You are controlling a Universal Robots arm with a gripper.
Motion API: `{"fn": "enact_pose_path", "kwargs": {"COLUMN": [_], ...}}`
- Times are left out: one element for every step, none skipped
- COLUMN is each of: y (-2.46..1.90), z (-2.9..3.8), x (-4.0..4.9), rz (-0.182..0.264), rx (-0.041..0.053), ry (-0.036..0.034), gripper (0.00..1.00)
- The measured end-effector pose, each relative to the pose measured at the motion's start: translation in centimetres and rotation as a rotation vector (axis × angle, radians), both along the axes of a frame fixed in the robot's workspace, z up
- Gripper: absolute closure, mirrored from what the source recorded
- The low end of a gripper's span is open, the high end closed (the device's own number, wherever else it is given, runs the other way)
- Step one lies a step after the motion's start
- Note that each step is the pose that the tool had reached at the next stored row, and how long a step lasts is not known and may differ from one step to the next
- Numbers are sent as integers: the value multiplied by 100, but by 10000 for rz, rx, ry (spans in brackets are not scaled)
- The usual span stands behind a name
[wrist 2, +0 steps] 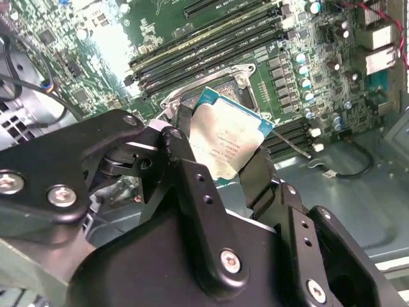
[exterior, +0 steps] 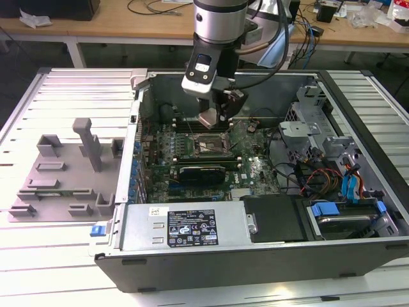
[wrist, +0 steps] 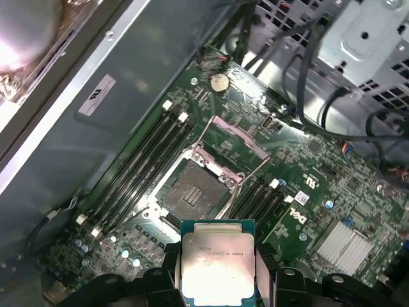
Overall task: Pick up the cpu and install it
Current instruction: 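Place the cpu into insertion slot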
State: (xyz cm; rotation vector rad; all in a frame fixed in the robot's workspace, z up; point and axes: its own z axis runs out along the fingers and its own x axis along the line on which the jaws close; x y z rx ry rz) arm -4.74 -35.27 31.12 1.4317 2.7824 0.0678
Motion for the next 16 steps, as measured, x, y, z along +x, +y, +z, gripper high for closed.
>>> {"fn": "enact_pose_path", "kwargs": {"y": [0,0,0,0,0,0,0,0,0,0,0,0,0,0,0,0], "z": [-1,-1,-1,-1,-2,-2,-2,-2,-3,-3,-4,-6,-7,-7,-8,-9], "x": [0,0,0,0,0,0,0,0,0,0,0,0,0,0,0,0], "rz": [-316,-492,-633,-963,-1189,-1500,-1729,-1879,-1996,-2244,-2449,-2728,-2977,-3128,-3266,-3510], "rx": [1,1,1,0,0,0,1,0,1,0,0,0,1,0,0,0], "ry": [-1,0,0,0,-1,0,-1,0,0,-1,0,-1,-1,0,-1,0], "gripper": [45,45,45,45,45,45,45,45,45,45,45,45,45,45,45,45]}}
